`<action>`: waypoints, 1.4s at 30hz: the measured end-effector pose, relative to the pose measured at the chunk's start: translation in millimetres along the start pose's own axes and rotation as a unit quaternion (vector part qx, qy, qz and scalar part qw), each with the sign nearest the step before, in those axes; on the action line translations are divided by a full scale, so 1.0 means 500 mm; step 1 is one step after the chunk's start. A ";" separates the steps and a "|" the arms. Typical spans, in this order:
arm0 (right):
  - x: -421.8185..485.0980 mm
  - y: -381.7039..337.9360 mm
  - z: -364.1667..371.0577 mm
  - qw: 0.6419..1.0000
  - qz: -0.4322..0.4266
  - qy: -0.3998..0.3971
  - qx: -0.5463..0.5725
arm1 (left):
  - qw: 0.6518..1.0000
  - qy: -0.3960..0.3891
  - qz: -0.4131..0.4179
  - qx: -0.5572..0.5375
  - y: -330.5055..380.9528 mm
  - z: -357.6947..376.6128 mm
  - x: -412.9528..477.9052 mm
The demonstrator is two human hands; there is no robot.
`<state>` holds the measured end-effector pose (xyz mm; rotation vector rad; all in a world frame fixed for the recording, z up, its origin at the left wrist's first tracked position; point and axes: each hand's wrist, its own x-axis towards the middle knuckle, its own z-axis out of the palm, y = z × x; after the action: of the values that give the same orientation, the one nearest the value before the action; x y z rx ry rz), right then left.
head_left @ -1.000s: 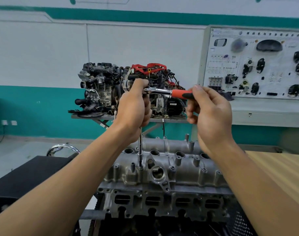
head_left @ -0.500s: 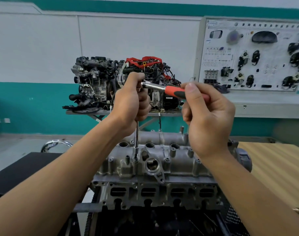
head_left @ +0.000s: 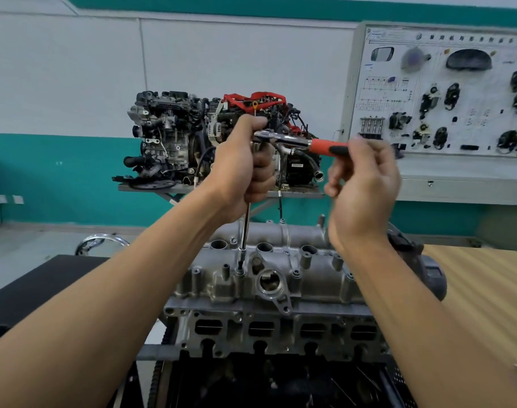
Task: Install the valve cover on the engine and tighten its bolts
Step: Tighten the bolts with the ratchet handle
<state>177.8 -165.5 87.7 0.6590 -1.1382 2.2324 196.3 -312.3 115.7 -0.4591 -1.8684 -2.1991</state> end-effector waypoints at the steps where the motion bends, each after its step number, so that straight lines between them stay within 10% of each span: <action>1: -0.017 -0.016 -0.001 1.000 -0.022 0.010 -0.003 | 1.000 0.002 0.000 0.008 -0.001 0.006 0.001; 42: -0.079 -0.014 0.093 0.986 0.058 -0.146 -0.061 | 0.975 0.162 0.129 0.085 0.039 -0.107 -0.085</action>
<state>219.2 -210.3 90.8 0.9098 -1.4796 2.1887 237.7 -369.5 109.9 -0.2734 -1.6959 -1.8048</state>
